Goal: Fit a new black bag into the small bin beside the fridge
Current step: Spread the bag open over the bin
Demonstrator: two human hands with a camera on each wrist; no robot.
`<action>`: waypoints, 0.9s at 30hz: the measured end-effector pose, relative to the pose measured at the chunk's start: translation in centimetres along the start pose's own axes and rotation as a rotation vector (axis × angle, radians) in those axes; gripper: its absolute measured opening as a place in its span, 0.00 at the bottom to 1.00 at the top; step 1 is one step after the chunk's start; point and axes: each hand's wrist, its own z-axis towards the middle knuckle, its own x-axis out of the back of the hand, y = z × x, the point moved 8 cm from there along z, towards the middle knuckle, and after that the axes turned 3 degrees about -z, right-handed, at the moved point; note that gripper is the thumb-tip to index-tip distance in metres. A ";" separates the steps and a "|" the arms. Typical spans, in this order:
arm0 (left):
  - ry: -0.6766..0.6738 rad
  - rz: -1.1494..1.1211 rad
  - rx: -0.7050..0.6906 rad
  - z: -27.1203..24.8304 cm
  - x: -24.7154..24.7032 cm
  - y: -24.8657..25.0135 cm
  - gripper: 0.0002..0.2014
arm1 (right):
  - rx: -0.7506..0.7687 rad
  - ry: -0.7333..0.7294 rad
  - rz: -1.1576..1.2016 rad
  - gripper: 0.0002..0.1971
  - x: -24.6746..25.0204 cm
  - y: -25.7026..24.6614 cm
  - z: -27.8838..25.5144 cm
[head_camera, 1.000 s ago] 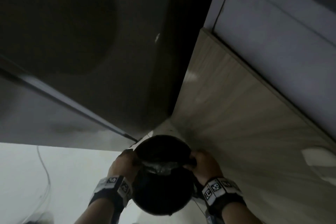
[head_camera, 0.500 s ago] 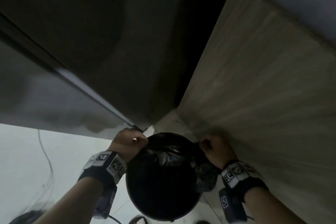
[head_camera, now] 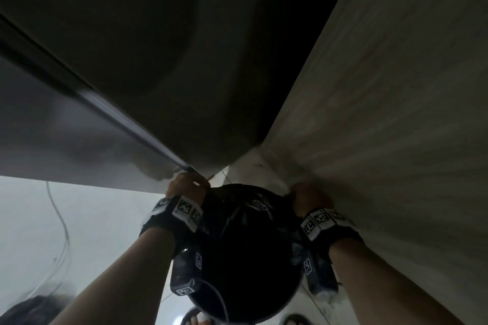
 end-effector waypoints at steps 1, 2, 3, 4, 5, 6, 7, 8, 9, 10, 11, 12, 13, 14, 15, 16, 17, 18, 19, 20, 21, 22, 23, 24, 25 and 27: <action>-0.035 0.020 0.018 0.0 -0.2 -0.3 0.09 | -0.008 -0.021 0.005 0.13 -0.3 0.1 -0.1; -0.067 0.045 0.023 0.0 -0.3 -0.5 0.07 | -0.020 -0.031 0.001 0.13 -0.4 0.3 -0.3; -0.081 0.065 0.010 0.0 -0.4 -0.4 0.08 | -0.028 -0.032 0.001 0.13 -0.2 0.6 -0.4; -0.095 0.081 -0.022 -0.2 -0.3 -0.1 0.09 | -0.009 -0.015 0.004 0.12 0.2 0.6 -0.6; -0.097 0.100 -0.079 -0.5 -0.2 0.6 0.11 | 0.024 0.017 0.018 0.12 0.7 0.5 -0.7; -0.092 0.121 -0.146 -0.7 -0.1 1.6 0.13 | 0.062 0.048 0.036 0.11 1.1 0.4 -0.8; -0.089 0.136 -0.223 -1.0 -0.1 2.7 0.13 | 0.113 0.083 0.058 0.12 1.6 0.0 -1.0; -0.090 0.159 -0.286 -1.3 -0.2 4.1 0.13 | 0.179 0.132 0.070 0.13 2.1 -0.6 -1.3; -0.093 0.181 -0.329 -1.5 -0.4 5.2 0.12 | 0.253 0.186 0.069 0.15 2.8 -1.5 -1.9; -0.110 0.208 -0.357 -1.8 -0.7 6.3 0.11 | 0.321 0.233 0.071 0.16 3.4 -2.5 -2.5; -0.146 0.251 -0.376 -2.0 -1.3 7.1 0.10 | 0.373 0.247 0.102 0.14 3.9 -3.5 -3.1; -0.199 0.306 -0.372 -2.0 -2.0 7.4 0.10 | 0.405 0.222 0.157 0.13 4.1 -4.3 -3.8; -0.241 0.346 -0.358 -2.0 -2.4 7.4 0.11 | 0.415 0.158 0.205 0.13 3.8 -4.8 -4.2; -0.262 0.357 -0.346 -2.2 -2.5 7.1 0.14 | 0.404 0.085 0.226 0.13 3.2 -4.9 -4.6; -0.263 0.350 -0.334 -2.4 -2.3 6.7 0.16 | 0.393 0.027 0.202 0.14 2.5 -4.6 -4.9; -0.246 0.348 -0.331 -2.8 -1.8 6.2 0.17 | 0.379 -0.014 0.164 0.14 1.8 -3.9 -5.2; -0.236 0.387 -0.330 -3.4 -1.3 5.8 0.16 | 0.359 -0.046 0.133 0.14 1.1 -2.9 -5.6; -0.239 0.467 -0.329 -4.0 -0.8 5.1 0.13 | 0.321 -0.078 0.125 0.14 0.3 -1.6 -6.1; -0.263 0.575 -0.304 -4.6 -0.4 3.9 0.12 | 0.276 -0.118 0.139 0.15 -0.5 -0.3 -6.7; -0.286 0.669 -0.257 -5.4 0.0 2.6 0.13 | 0.227 -0.157 0.156 0.17 -1.4 1.2 -7.5; -0.302 0.739 -0.188 -6.3 0.5 0.9 0.13 | 0.195 -0.185 0.172 0.19 -2.3 2.3 -8.3; -0.308 0.780 -0.117 -7.2 0.9 -0.6 0.14 | 0.171 -0.208 0.194 0.20 -3.1 3.2 -9.0; -0.320 0.777 -0.037 -8.3 0.9 -2.3 0.13 | 0.149 -0.226 0.225 0.20 -3.9 3.9 -9.6; -0.329 0.728 0.041 -9.2 0.8 -3.7 0.11 | 0.127 -0.228 0.255 0.18 -4.5 4.2 -10.1; -0.327 0.659 0.114 -9.9 0.5 -4.9 0.11 | 0.117 -0.213 0.273 0.18 -4.9 4.2 -10.2; -0.293 0.535 0.195 -10.4 -0.2 -6.0 0.12 | 0.104 -0.155 0.271 0.20 -5.2 3.9 -10.0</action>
